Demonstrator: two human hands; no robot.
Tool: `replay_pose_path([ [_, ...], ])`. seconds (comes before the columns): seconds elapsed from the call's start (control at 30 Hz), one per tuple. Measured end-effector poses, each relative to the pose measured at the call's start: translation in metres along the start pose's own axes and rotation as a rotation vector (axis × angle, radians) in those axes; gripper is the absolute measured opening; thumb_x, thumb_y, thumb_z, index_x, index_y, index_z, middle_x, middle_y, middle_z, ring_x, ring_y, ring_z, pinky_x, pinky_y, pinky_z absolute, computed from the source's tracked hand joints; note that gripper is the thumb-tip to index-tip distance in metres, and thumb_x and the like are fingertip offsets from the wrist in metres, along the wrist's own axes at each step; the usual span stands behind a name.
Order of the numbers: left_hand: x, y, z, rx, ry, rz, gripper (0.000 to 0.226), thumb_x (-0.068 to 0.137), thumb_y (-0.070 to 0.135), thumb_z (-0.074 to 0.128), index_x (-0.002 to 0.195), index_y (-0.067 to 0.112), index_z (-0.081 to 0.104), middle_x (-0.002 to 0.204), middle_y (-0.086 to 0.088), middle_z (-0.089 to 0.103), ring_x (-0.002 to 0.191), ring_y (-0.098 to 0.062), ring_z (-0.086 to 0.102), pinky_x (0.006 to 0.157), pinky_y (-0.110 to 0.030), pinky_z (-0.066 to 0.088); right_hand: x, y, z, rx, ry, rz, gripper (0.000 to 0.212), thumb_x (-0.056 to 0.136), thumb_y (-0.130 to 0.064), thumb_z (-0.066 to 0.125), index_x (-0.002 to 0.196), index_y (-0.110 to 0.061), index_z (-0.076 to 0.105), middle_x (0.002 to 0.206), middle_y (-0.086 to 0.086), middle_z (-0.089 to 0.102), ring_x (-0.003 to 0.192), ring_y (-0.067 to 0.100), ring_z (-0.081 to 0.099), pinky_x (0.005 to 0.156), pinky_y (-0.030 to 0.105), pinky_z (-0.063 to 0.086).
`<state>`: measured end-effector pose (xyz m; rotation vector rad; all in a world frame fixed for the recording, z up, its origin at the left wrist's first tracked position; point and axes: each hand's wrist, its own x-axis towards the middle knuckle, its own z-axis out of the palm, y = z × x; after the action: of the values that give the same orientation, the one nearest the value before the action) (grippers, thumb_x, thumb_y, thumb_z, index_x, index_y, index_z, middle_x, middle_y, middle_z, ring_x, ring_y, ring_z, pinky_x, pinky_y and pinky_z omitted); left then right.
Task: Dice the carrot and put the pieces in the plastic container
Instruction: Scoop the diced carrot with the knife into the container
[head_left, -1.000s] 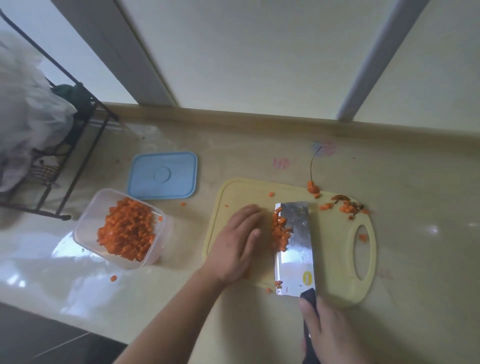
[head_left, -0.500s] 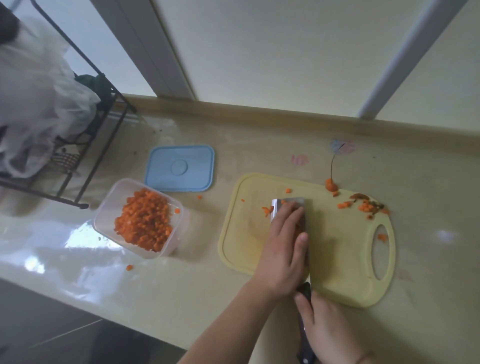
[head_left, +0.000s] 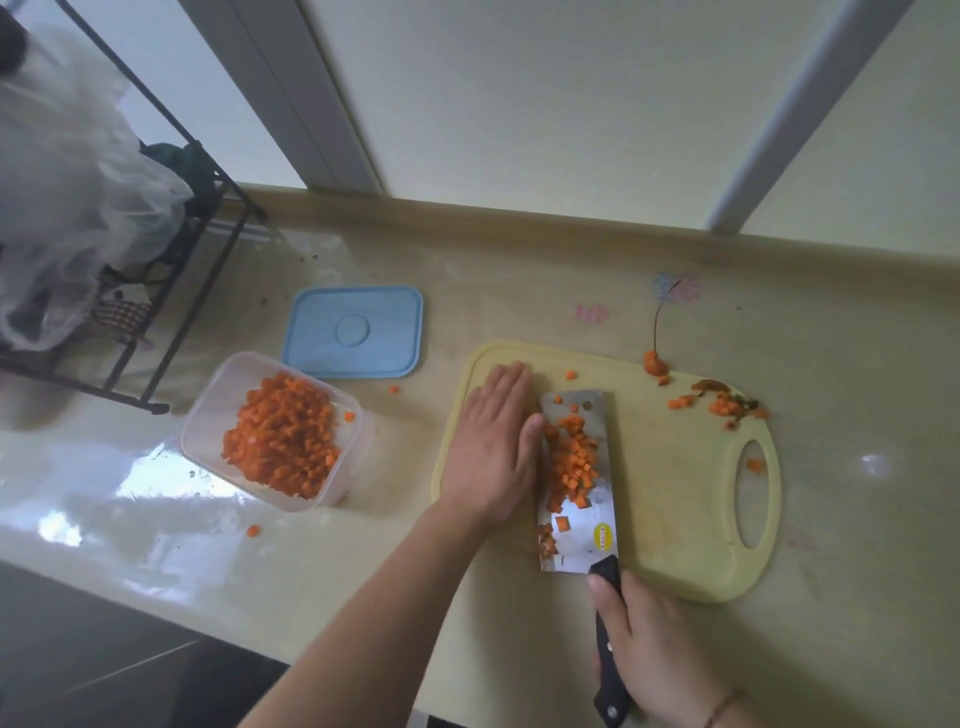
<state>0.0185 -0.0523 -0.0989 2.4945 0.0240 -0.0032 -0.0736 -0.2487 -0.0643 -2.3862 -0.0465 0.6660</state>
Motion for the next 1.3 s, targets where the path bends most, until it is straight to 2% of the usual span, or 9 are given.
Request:
replay_pose_path([
  [0.17, -0.024, 0.036, 0.012, -0.199, -0.019, -0.020, 0.075, 0.103, 0.061, 0.014, 0.155, 0.012, 0.036, 0.163, 0.002, 0.030, 0.151, -0.004, 0.015, 0.122, -0.016, 0.003, -0.002, -0.015, -0.010, 0.004, -0.033, 0.032, 0.051, 0.089, -0.072, 0.018, 0.075, -0.027, 0.039, 0.058, -0.004, 0.052, 0.061, -0.006, 0.057, 0.071, 0.019, 0.042],
  [0.3, -0.035, 0.056, 0.021, -0.423, -0.045, -0.065, 0.070, 0.104, 0.060, 0.022, 0.155, 0.014, 0.036, 0.163, 0.006, 0.027, 0.152, 0.001, 0.014, 0.126, -0.031, 0.015, 0.001, -0.005, -0.004, -0.127, 0.079, -0.031, 0.057, 0.089, -0.065, 0.022, 0.097, -0.024, 0.061, 0.098, 0.001, 0.071, 0.097, 0.011, 0.065, 0.074, 0.019, 0.035],
  [0.43, -0.038, 0.061, 0.018, -0.482, -0.064, -0.019, 0.072, 0.104, 0.061, 0.024, 0.154, 0.012, 0.040, 0.163, 0.002, 0.033, 0.153, -0.005, 0.018, 0.126, -0.037, 0.019, 0.001, 0.005, 0.002, -0.160, 0.023, 0.047, 0.079, 0.092, -0.071, 0.014, 0.082, -0.019, 0.073, 0.075, 0.003, 0.073, 0.070, 0.014, 0.068, 0.066, 0.023, 0.046],
  [0.53, -0.025, 0.050, 0.010, -0.474, -0.023, 0.071, 0.062, 0.106, 0.050, 0.031, 0.151, 0.008, 0.045, 0.161, -0.002, 0.037, 0.154, -0.011, 0.021, 0.126, -0.038, 0.020, -0.004, 0.008, -0.002, -0.205, 0.044, 0.020, 0.084, 0.096, -0.065, 0.013, 0.078, -0.011, 0.074, 0.070, 0.008, 0.072, 0.066, 0.025, 0.070, 0.082, 0.025, 0.045],
  [0.63, 0.008, 0.035, 0.000, -0.384, 0.004, 0.070, 0.058, 0.105, 0.045, 0.032, 0.150, 0.012, 0.048, 0.159, -0.001, 0.041, 0.153, -0.012, 0.023, 0.125, -0.042, 0.023, -0.009, 0.006, -0.011, -0.165, 0.122, -0.050, 0.075, 0.096, -0.063, 0.019, 0.079, -0.015, 0.073, 0.067, 0.001, 0.069, 0.062, 0.003, 0.062, 0.099, -0.004, 0.012],
  [0.73, 0.040, 0.022, -0.005, -0.164, -0.044, 0.085, 0.065, 0.103, 0.051, 0.025, 0.152, 0.013, 0.044, 0.160, -0.001, 0.039, 0.154, -0.016, 0.019, 0.125, -0.041, 0.018, -0.010, 0.006, -0.016, 0.052, 0.218, 0.094, 0.098, 0.071, -0.093, 0.004, 0.097, -0.024, 0.068, 0.076, -0.005, 0.057, 0.067, -0.021, 0.052, 0.079, -0.008, 0.029],
  [0.9, 0.046, 0.017, 0.001, -0.016, -0.150, 0.077, 0.075, 0.098, 0.057, 0.015, 0.154, 0.014, 0.040, 0.163, 0.000, 0.033, 0.155, -0.014, 0.013, 0.122, -0.020, -0.001, -0.003, 0.007, -0.026, 0.181, 0.034, 0.169, 0.048, 0.094, -0.061, 0.039, 0.102, -0.019, 0.060, 0.103, 0.006, 0.068, 0.067, -0.002, 0.056, 0.073, 0.006, 0.038],
  [1.13, 0.016, 0.050, 0.015, -0.262, -0.134, 0.014, 0.068, 0.101, 0.054, 0.022, 0.152, 0.014, 0.043, 0.160, 0.002, 0.038, 0.149, -0.003, 0.023, 0.123, -0.019, 0.008, 0.011, 0.004, -0.018, 0.128, -0.020, 0.189, 0.099, 0.045, -0.101, -0.008, 0.079, -0.025, 0.045, 0.077, -0.006, 0.053, 0.095, 0.023, 0.061, 0.075, 0.031, 0.038],
  [1.3, -0.004, 0.067, 0.022, -0.382, -0.164, 0.051, 0.064, 0.103, 0.052, 0.031, 0.153, 0.014, 0.041, 0.161, 0.003, 0.034, 0.151, -0.001, 0.020, 0.124, -0.023, 0.016, 0.015, 0.008, -0.020, 0.125, -0.060, 0.213, 0.143, 0.027, -0.101, -0.020, 0.111, -0.016, 0.059, 0.115, 0.009, 0.065, 0.117, 0.025, 0.057, 0.090, 0.033, 0.040],
])
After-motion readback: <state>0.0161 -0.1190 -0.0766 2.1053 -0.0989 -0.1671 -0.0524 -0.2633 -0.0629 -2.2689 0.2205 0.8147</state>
